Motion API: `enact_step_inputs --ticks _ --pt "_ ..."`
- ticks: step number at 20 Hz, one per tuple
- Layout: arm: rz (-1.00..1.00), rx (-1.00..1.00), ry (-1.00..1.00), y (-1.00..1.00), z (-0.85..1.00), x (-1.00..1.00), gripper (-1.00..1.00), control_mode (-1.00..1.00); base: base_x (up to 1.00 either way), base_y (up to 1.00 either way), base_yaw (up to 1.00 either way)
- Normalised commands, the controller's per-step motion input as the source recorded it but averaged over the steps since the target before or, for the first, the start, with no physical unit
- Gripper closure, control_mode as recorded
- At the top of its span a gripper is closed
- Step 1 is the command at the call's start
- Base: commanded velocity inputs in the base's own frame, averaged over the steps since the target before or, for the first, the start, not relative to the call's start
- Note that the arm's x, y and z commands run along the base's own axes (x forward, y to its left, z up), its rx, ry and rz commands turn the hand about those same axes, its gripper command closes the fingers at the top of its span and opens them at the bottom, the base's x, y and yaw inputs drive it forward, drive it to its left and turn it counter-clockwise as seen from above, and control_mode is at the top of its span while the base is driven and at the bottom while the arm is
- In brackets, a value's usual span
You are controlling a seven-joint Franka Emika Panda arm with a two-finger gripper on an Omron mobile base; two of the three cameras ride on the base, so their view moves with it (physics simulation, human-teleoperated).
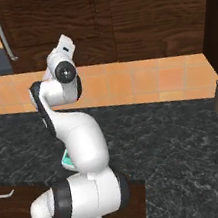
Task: Pick the canned food and place it on the digital scale for weighing, and close the cabinet.
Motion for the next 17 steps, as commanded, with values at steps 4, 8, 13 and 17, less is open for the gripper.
enact_step_inputs --ticks 4,8,13,17 --pt "0.1 -0.12 -0.07 -0.07 0.16 0.6 -1.0 -1.0 0.0 0.0 0.0" --pt "-0.05 -0.22 -0.38 0.0 -0.07 0.38 -1.0 -1.0 0.0 0.0 0.0" --pt "-0.39 -0.16 -0.19 0.0 0.04 0.05 -1.0 -1.0 0.0 0.0 0.0" --pt "-0.23 0.0 0.17 -0.09 0.46 0.01 -1.0 -1.0 0.0 0.0 0.0"
